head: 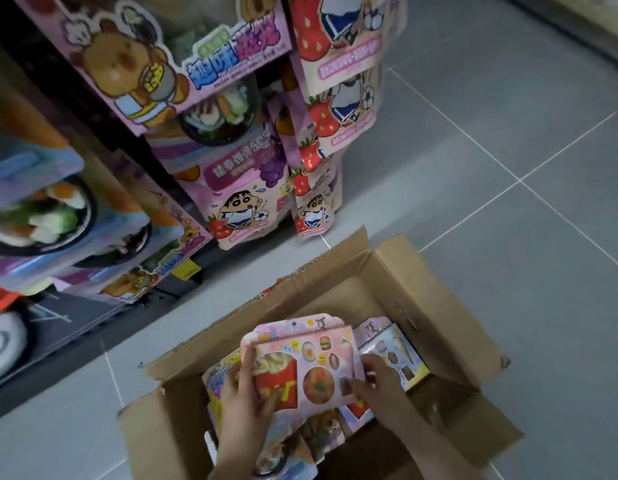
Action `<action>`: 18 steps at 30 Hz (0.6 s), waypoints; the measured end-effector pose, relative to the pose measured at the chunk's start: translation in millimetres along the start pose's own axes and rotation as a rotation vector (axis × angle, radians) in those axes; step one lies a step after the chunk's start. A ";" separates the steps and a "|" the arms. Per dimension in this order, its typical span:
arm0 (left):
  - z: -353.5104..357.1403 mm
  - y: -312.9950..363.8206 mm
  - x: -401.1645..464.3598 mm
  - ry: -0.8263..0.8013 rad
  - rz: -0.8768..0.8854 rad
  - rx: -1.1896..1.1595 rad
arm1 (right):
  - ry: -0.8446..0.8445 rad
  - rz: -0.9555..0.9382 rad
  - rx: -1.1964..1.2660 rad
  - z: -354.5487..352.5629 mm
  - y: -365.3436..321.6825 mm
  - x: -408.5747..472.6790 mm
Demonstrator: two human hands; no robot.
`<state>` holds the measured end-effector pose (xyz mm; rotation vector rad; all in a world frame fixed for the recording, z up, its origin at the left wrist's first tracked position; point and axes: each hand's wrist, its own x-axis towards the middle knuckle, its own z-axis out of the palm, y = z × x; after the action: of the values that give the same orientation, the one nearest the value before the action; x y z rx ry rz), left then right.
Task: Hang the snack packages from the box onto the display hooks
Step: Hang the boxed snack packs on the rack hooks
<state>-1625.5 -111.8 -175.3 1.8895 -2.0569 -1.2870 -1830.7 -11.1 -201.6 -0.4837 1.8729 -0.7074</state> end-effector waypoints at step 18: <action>6.1 -79.3 20.5 0.069 -0.032 -0.010 | 0.127 -0.332 -0.868 1.2 56.8 119.6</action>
<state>-1571.0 -117.8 -236.4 1.9419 -1.9918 -1.2184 -1876.7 -42.8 -321.6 -1.3444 2.1923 -0.0844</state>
